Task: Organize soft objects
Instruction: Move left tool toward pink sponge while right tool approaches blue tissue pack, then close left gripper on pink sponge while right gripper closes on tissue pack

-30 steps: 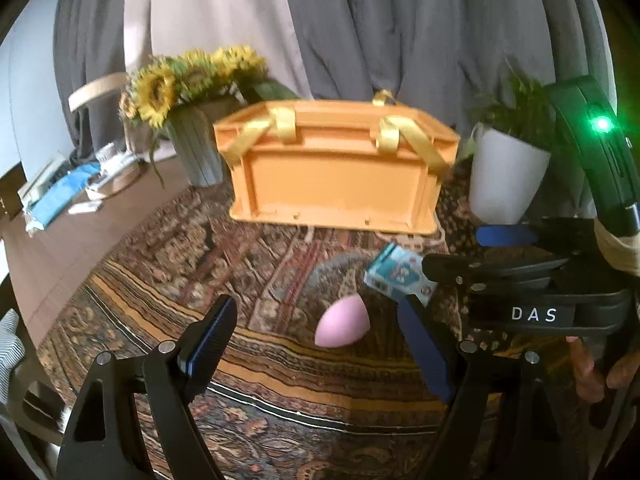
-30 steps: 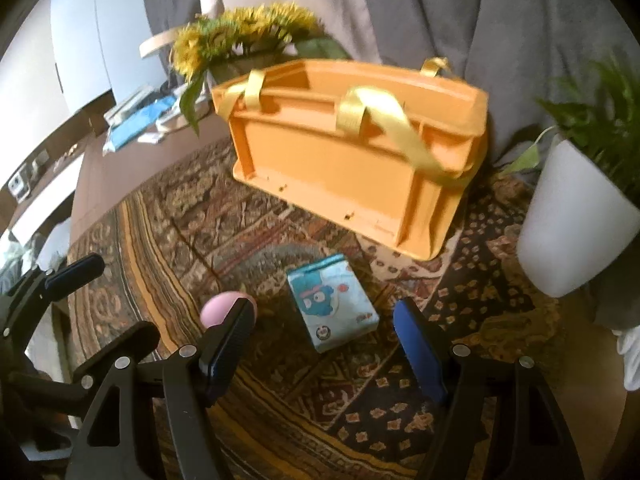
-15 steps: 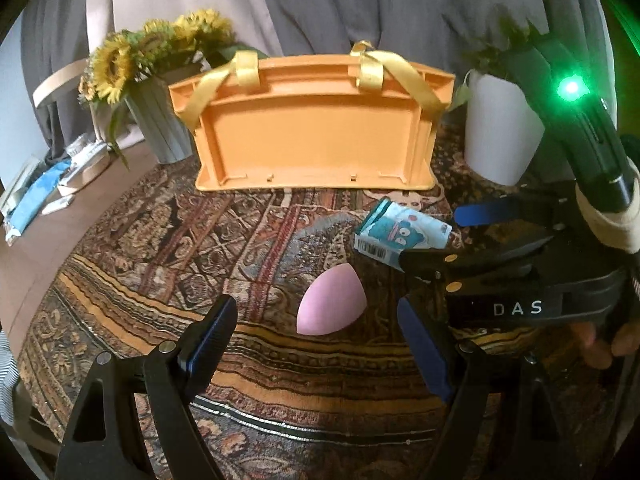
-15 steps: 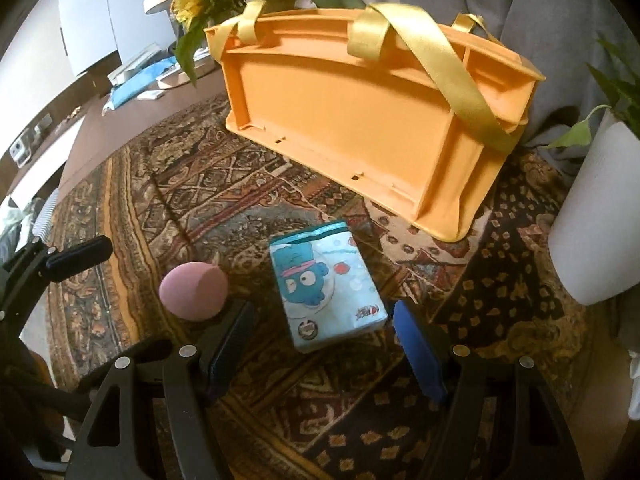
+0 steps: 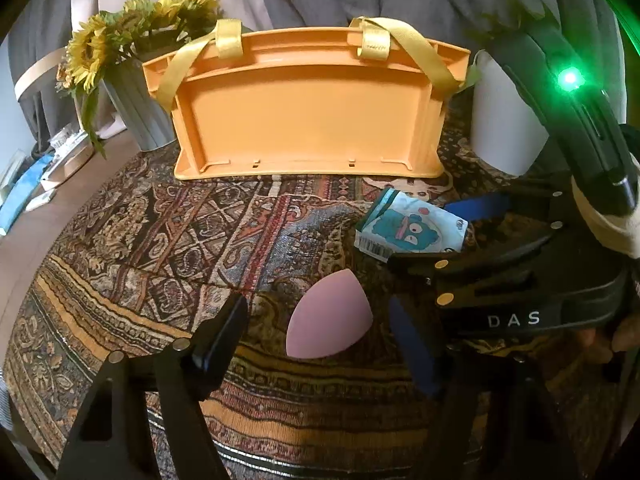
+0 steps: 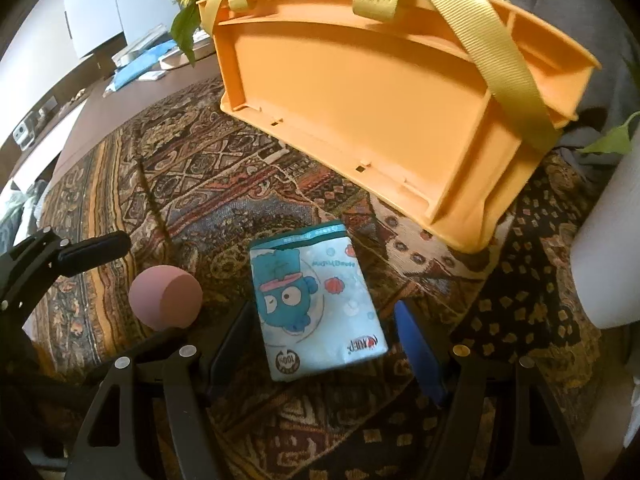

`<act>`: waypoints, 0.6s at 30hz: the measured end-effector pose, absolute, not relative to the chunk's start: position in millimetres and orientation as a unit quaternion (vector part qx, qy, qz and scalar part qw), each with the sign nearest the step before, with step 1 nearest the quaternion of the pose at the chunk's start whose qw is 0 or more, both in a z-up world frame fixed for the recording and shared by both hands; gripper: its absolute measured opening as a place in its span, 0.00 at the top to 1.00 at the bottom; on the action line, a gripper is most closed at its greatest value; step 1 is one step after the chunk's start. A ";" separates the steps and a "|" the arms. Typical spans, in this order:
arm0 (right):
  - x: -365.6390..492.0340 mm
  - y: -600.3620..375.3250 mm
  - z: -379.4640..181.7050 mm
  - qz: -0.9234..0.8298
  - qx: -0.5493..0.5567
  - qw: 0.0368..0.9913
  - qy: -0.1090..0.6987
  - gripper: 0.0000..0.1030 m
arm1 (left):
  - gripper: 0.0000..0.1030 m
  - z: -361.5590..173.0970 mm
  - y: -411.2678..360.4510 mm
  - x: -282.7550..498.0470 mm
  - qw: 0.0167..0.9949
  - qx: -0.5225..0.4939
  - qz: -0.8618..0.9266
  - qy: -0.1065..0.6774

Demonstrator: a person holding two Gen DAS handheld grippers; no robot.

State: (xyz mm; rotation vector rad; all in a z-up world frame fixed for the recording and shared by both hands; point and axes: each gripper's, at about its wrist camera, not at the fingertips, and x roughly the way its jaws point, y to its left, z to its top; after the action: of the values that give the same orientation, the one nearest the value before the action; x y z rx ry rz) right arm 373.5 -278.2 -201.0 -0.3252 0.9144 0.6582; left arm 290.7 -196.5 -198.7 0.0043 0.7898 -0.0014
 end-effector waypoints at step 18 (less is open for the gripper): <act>372.5 -281.4 -205.7 0.289 -0.136 0.844 0.431 0.41 | 0.62 -200.6 -190.0 297.5 0.916 -0.023 -0.008 0.401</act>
State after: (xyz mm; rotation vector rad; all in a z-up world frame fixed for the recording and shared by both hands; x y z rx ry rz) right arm 372.5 -281.4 -205.7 -0.2862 0.9107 0.6100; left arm 297.5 -190.0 -200.6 -0.0483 0.8256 -0.0173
